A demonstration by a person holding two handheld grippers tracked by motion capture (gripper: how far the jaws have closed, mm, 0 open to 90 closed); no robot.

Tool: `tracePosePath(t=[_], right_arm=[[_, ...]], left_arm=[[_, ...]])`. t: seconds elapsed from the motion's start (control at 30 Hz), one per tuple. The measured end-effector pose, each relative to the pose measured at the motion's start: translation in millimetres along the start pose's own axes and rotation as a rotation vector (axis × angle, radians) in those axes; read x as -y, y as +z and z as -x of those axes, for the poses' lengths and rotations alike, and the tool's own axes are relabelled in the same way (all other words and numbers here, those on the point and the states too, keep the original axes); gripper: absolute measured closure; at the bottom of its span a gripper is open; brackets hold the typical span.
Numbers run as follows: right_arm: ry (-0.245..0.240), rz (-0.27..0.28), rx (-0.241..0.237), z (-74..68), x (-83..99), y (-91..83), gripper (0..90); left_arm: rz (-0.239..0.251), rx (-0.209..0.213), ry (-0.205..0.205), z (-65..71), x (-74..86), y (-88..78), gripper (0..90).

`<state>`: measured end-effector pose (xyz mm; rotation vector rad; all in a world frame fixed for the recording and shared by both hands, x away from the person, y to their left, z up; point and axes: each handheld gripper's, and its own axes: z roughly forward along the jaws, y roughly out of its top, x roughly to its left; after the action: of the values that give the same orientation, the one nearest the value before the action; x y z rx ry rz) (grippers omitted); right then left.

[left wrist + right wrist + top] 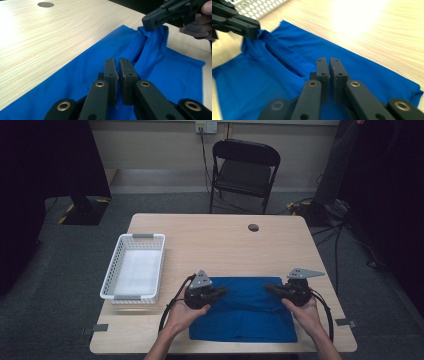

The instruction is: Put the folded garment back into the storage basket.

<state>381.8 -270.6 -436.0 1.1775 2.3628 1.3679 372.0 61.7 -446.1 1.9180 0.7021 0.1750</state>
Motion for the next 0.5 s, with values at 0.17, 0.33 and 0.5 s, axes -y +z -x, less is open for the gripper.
tracePosePath(t=[0.17, 0.33, 0.5], right_arm=[[-0.01, 0.029, -0.023, -7.8, -1.3, -11.8, 86.6], [-0.009, 0.033, -0.046, -12.6, 1.8, -20.2, 86.6], [0.007, 0.031, -0.075, -14.9, 8.6, -25.4, 86.6]], left_arm=[[0.016, 0.009, 0.013, 4.9, 1.5, -8.1, 85.6], [0.014, 0.014, 0.039, 12.3, 1.3, -14.9, 85.7], [0.019, 0.029, 0.05, 18.8, 1.7, -20.3, 85.7]])
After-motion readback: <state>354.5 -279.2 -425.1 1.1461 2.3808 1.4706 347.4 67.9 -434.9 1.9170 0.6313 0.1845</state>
